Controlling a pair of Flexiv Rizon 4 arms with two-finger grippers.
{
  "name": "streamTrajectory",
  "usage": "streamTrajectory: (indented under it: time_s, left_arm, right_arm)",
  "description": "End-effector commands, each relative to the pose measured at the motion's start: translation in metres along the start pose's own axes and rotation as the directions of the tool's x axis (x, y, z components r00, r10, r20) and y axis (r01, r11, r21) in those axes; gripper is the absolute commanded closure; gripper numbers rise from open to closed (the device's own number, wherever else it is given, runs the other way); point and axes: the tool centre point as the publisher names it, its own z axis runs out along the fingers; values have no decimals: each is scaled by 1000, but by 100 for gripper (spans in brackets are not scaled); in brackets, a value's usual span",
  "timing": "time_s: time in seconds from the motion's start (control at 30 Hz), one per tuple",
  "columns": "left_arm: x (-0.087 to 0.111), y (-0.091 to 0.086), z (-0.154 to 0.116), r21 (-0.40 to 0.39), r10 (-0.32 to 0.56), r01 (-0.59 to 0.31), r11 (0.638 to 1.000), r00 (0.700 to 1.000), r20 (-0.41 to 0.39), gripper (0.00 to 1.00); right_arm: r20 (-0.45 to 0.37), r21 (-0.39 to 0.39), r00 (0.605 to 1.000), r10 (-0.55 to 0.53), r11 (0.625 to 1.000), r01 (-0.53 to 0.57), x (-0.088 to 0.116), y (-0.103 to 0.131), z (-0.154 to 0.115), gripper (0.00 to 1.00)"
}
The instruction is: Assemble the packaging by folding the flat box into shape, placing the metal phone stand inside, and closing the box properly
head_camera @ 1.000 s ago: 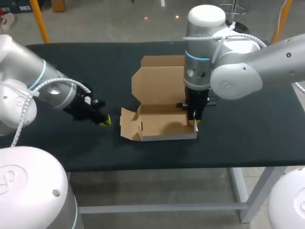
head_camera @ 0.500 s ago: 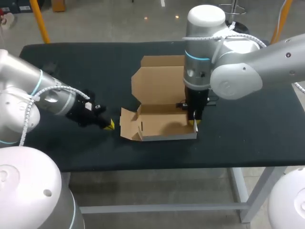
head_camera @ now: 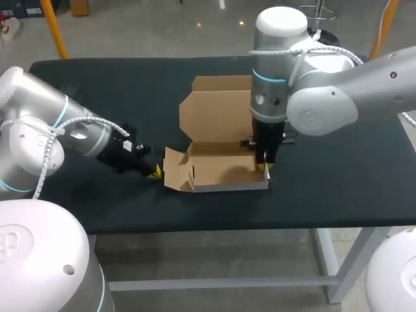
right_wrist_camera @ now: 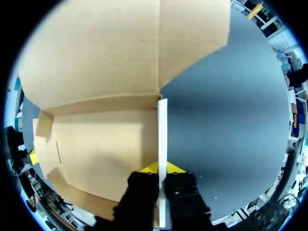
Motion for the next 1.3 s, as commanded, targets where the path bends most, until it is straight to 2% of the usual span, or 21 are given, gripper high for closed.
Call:
streamTrajectory:
  time_s: [0.03,0.47,0.97,1.3]
  left_arm:
    - [-1,-3,5,-9,1,-1,1000,1000,0,100]
    - [4,-5,16,-28,10,-10,1000,1000,-25,100]
    - [41,-11,17,-33,59,-60,998,998,-31,100]
    - [53,-14,21,-36,65,-67,997,996,-54,100]
  right_arm:
    - [3,4,1000,0,1000,0,1,1,-1,100]
    - [3,4,1000,0,1000,0,1,1,-1,100]
    - [3,4,1000,0,1000,0,1,1,-1,100]
    - [3,4,1000,0,1000,0,1,1,-1,100]
